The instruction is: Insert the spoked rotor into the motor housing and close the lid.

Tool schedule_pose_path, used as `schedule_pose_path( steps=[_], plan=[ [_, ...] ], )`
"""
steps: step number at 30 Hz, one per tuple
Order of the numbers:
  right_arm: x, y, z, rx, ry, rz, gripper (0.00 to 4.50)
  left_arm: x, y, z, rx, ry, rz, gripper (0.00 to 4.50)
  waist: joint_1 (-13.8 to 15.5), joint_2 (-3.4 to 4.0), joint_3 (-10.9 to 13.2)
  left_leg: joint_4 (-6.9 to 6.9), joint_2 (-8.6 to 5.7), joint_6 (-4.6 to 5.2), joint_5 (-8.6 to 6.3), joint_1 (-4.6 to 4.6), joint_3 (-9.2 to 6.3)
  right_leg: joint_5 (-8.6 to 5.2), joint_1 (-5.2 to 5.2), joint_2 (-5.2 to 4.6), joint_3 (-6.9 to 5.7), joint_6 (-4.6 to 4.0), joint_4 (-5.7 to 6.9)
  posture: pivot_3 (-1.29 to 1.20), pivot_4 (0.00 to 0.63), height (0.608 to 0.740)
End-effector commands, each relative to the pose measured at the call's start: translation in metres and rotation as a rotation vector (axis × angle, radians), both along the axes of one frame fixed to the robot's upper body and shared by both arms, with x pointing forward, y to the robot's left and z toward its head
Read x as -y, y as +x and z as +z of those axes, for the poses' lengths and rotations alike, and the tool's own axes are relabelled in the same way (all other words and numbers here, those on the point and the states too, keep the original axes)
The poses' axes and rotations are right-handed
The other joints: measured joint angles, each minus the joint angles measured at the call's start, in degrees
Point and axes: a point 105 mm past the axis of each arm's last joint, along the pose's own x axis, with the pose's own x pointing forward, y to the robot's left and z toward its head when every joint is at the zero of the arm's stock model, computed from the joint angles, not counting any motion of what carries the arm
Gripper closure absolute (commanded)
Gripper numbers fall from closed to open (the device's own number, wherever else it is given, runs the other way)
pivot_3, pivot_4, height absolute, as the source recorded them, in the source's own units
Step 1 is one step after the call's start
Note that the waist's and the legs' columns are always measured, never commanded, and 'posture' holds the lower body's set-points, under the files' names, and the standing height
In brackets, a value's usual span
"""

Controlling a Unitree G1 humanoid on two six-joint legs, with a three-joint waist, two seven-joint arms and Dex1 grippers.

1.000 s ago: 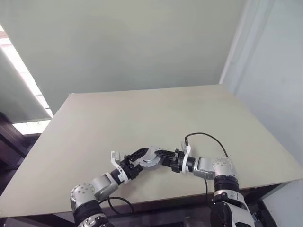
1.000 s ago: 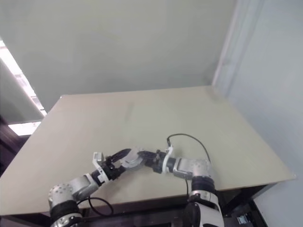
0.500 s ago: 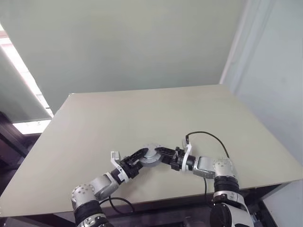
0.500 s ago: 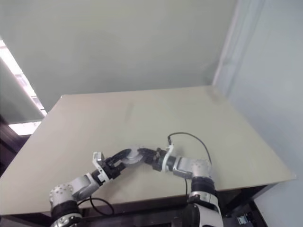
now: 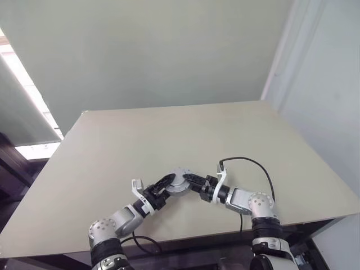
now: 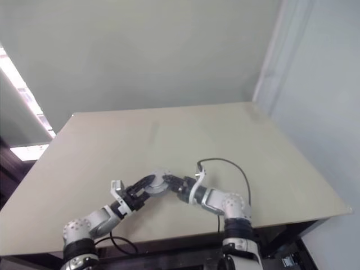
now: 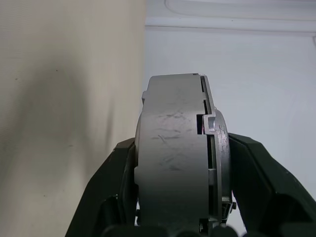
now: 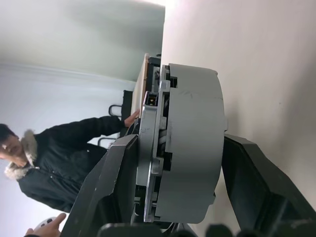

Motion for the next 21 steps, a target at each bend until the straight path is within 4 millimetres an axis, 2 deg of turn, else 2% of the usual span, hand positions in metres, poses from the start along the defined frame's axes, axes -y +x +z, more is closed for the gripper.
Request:
schedule_pose_path(
  steps=[1, 9, 16, 21],
  plan=[
    [0.001, 0.013, 0.016, 0.082, -0.1, -0.026, 2.21, 0.003, -0.004, -0.007, -0.031, 0.076, -0.053, 2.24, 0.0, 0.0, 0.0, 0.0, 0.0, 0.0, 0.0, 0.0, 0.0, 0.0, 0.0, 0.0, 0.0, 0.0, 0.0, 0.0, 0.0, 0.74],
    [0.009, 0.025, 0.013, 0.3, -0.302, -0.106, 2.21, 0.003, -0.004, -0.01, -0.027, 0.106, -0.051, 2.23, -0.1, 0.0, 0.0, -0.01, 0.02, 0.0, 0.0, 0.01, 0.01, 0.0, -0.02, 0.01, 0.0, 0.0, 0.0, 0.0, 0.0, 0.74],
    [0.009, 0.021, 0.005, 0.312, -0.347, -0.074, 2.21, 0.006, -0.003, -0.009, -0.019, 0.116, -0.057, 2.23, -0.1, -0.07, 0.1, 0.0, 0.02, 0.0, 0.0, 0.0, 0.01, 0.0, -0.01, 0.01, 0.01, 0.0, 0.0, 0.0, 0.0, 0.74],
    [0.007, 0.018, 0.005, 0.334, -0.345, -0.032, 0.4, 0.008, -0.004, -0.008, -0.017, 0.125, -0.06, 2.29, 0.0, -0.09, 0.1, 0.02, -0.01, 0.0, 0.0, 0.0, 0.02, 0.0, 0.02, -0.01, 0.01, 0.0, -0.02, 0.0, 0.0, 0.74]
  ],
)
